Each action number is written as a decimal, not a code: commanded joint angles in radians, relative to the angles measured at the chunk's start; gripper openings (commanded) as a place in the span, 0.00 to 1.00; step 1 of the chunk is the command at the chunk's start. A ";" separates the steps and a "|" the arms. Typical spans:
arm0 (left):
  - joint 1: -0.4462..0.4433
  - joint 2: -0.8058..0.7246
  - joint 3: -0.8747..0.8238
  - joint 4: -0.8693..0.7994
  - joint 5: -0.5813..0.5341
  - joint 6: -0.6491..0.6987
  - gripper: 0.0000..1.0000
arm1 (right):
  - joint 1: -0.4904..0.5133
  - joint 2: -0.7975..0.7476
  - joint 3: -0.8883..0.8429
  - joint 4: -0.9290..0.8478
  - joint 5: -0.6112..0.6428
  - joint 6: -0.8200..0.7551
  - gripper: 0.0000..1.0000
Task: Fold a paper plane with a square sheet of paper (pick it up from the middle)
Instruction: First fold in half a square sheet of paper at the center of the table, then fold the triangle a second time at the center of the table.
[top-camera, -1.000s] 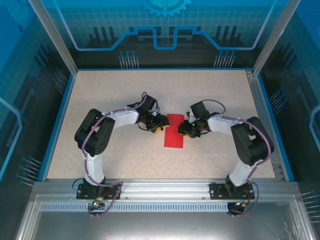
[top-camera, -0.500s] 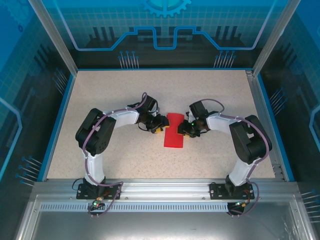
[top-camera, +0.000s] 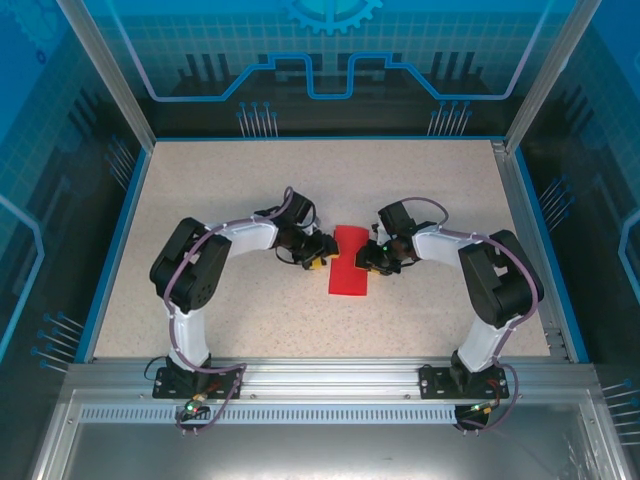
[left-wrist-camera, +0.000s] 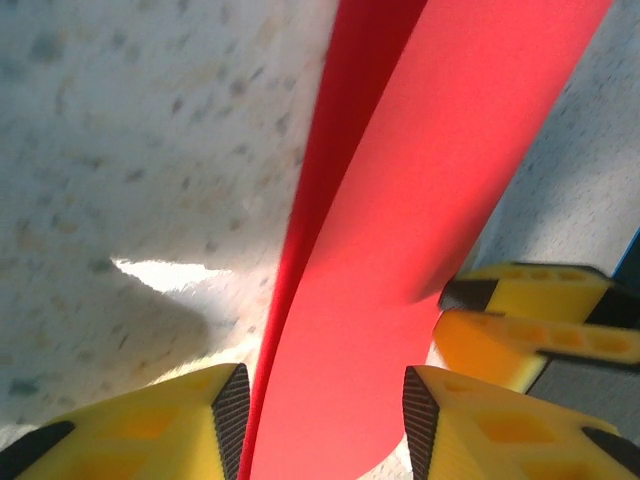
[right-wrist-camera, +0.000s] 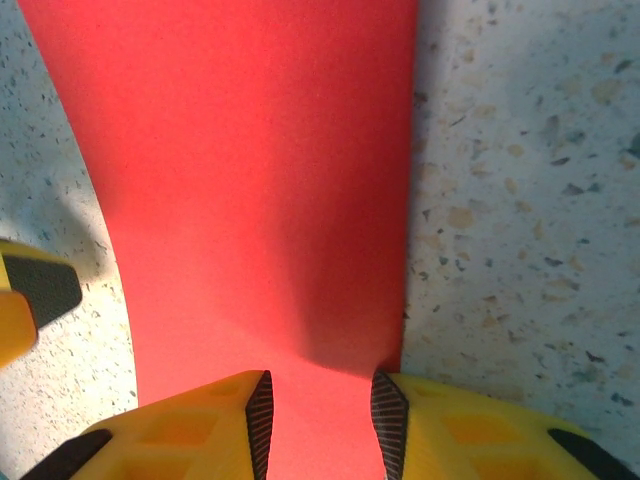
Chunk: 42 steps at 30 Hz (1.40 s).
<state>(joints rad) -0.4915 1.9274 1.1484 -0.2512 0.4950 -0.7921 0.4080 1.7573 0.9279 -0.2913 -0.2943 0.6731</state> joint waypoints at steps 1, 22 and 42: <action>-0.024 -0.084 -0.057 -0.004 0.049 -0.058 0.49 | 0.006 0.048 -0.009 -0.067 0.055 -0.010 0.37; -0.096 -0.096 -0.144 0.027 0.028 -0.162 0.49 | 0.005 0.057 -0.025 -0.058 0.060 -0.009 0.37; -0.103 -0.044 -0.115 0.025 0.018 -0.145 0.50 | 0.009 0.080 -0.024 -0.048 0.051 -0.007 0.37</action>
<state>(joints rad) -0.5858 1.8565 1.0149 -0.2211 0.5098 -0.9417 0.4076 1.7641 0.9298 -0.2913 -0.2951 0.6731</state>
